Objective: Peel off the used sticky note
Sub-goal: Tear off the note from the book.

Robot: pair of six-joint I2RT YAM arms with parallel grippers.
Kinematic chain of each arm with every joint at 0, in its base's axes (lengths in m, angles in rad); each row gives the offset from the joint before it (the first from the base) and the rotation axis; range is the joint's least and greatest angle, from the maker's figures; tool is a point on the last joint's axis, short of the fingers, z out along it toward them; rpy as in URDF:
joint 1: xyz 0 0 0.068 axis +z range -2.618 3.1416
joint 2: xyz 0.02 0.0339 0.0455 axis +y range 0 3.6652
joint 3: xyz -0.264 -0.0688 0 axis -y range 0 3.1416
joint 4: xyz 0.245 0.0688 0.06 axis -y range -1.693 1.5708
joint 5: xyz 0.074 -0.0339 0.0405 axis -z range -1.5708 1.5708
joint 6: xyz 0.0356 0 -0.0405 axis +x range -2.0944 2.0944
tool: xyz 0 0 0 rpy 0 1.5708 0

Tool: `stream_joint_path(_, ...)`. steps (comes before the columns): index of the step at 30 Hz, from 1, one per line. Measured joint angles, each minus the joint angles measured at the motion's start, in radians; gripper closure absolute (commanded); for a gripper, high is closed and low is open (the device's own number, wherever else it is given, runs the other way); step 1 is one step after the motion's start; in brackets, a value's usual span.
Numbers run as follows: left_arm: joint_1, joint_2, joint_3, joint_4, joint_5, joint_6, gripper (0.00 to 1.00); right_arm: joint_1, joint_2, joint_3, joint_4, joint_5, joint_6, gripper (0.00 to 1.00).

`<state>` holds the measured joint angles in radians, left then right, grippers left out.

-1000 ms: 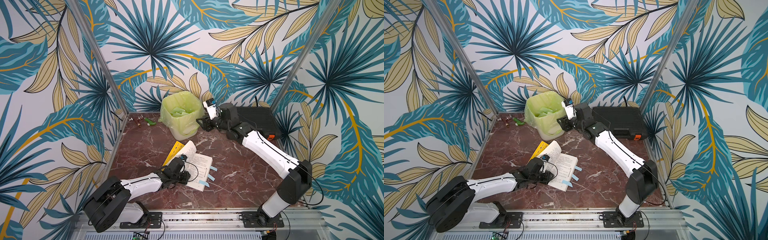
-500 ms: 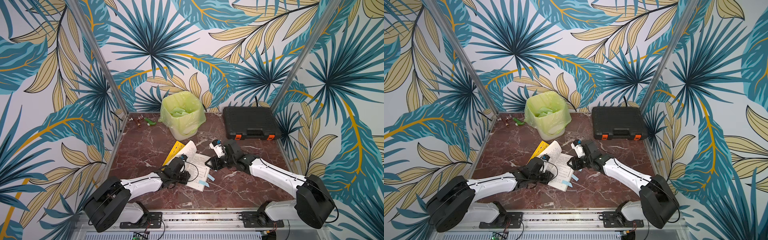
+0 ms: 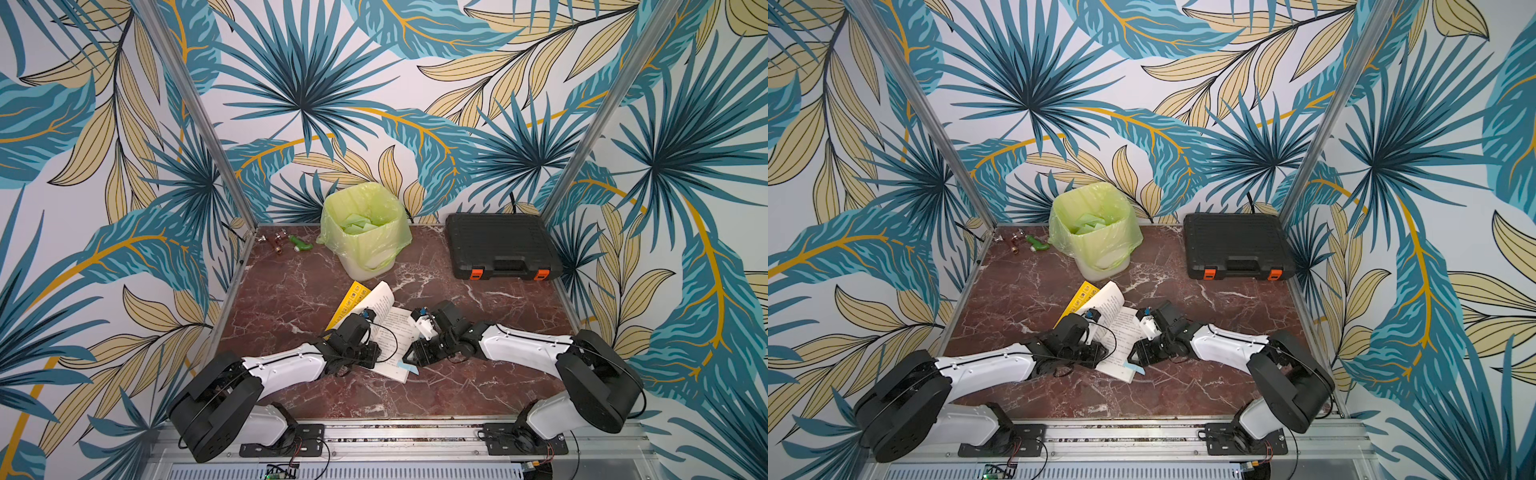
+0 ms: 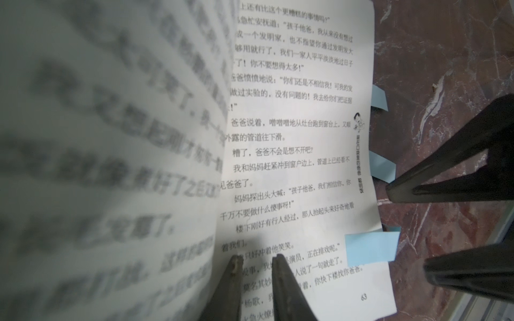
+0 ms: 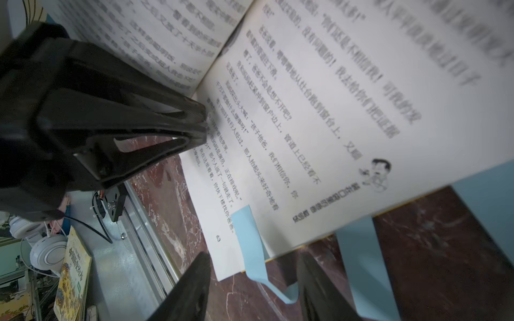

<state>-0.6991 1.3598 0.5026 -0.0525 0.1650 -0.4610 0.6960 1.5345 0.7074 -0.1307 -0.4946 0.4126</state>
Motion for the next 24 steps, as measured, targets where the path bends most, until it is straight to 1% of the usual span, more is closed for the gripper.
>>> stream_joint_path(8, 0.0, 0.0, 0.0, 0.0, 0.0, 0.0, 0.77, 0.015, 0.013, -0.001, 0.002, -0.016, 0.002, 0.59)
stream_joint_path(18, 0.0, 0.004, 0.002, 0.0, 0.0, 0.0, 0.77, 0.037, 0.026, -0.011, -0.003, -0.014, 0.003, 0.58)
stream_joint_path(20, 0.0, 0.005, 0.003, 0.0, 0.001, 0.0, 0.77, 0.039, 0.026, -0.013, -0.004, -0.01, 0.003, 0.6)
stream_joint_path(22, 0.0, 0.006, 0.004, -0.001, 0.001, 0.0, 0.77, 0.041, 0.029, -0.016, -0.004, -0.006, 0.003, 0.64)
stream_joint_path(24, 0.0, 0.008, 0.005, -0.001, 0.001, 0.0, 0.77, 0.043, 0.031, -0.02, -0.007, -0.002, 0.0, 0.72)
